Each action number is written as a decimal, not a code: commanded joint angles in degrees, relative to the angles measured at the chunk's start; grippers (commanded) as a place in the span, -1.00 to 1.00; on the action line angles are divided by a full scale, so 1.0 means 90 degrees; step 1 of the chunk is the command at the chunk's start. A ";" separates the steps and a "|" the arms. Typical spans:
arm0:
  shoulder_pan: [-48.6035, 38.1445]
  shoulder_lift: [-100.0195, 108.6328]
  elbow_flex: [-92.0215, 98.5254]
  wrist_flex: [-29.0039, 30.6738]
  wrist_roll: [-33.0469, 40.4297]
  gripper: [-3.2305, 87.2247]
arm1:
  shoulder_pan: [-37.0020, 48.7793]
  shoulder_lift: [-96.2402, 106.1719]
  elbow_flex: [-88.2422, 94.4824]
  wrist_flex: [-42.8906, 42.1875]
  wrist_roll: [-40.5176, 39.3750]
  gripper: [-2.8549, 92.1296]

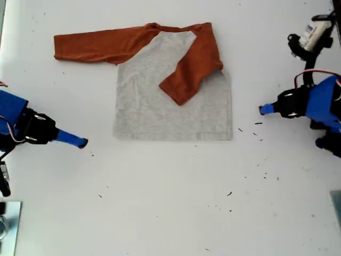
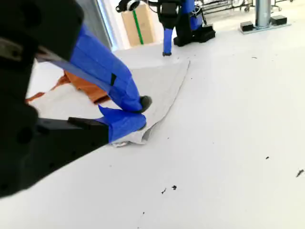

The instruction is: Fold t shirt

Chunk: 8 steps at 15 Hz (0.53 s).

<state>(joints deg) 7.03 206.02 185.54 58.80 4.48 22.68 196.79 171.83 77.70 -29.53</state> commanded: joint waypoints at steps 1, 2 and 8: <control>-0.0430 0.0059 0.0068 -0.0273 -0.0967 -0.94 | -0.0098 0.0459 0.0596 0.0107 0.0342 -0.87; -0.0693 -0.0068 0.0020 -0.0605 -0.1172 -0.94 | -0.0107 0.0420 0.0586 0.0127 0.0312 -0.87; -0.3965 -0.6973 -0.7383 0.3594 -0.2666 -0.93 | -0.0010 0.0449 0.0596 0.0117 0.0137 -0.87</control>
<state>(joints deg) -17.58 154.16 136.85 81.04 -21.36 22.15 199.95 174.11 78.75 -27.42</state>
